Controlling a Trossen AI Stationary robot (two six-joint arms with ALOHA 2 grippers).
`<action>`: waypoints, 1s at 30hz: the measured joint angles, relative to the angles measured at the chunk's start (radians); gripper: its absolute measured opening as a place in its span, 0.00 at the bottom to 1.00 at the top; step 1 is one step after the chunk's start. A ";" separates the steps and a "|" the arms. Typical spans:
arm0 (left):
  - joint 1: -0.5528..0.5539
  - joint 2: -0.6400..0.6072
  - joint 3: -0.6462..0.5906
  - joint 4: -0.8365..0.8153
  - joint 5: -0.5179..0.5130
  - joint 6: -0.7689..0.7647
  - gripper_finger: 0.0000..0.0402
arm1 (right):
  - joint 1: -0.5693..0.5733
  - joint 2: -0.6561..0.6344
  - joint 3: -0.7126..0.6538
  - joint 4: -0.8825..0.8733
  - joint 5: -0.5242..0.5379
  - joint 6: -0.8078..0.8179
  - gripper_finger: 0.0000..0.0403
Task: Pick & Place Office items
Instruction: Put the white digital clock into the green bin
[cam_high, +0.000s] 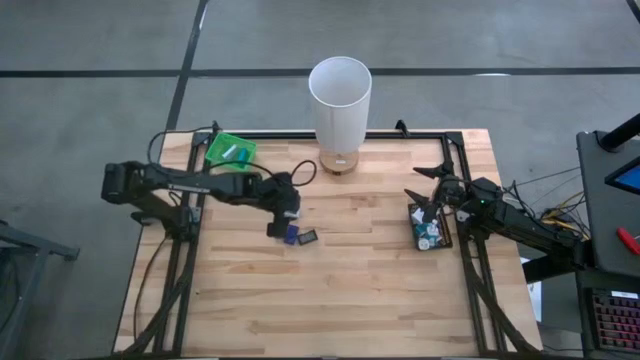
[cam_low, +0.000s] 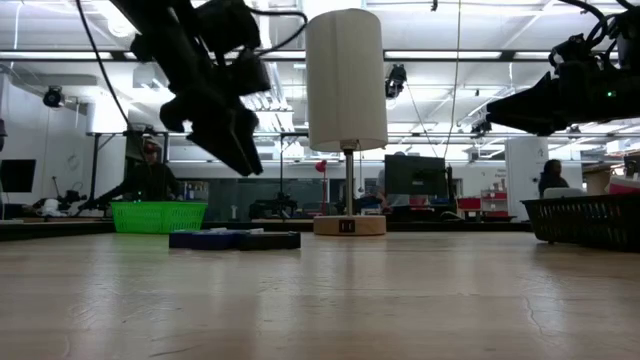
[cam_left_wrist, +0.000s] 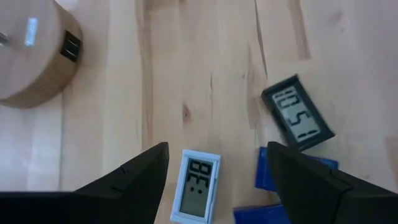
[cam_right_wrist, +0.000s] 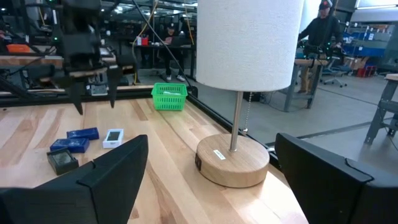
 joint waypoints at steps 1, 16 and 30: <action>0.002 0.012 0.000 0.000 0.000 0.006 0.69 | 0.000 0.000 0.000 0.000 0.000 0.000 0.86; 0.080 0.157 0.006 0.003 0.006 0.048 0.69 | 0.000 0.000 0.000 0.000 0.000 0.000 0.86; 0.089 0.181 0.006 -0.004 0.030 0.062 0.69 | 0.000 0.000 0.000 0.000 0.000 0.000 0.87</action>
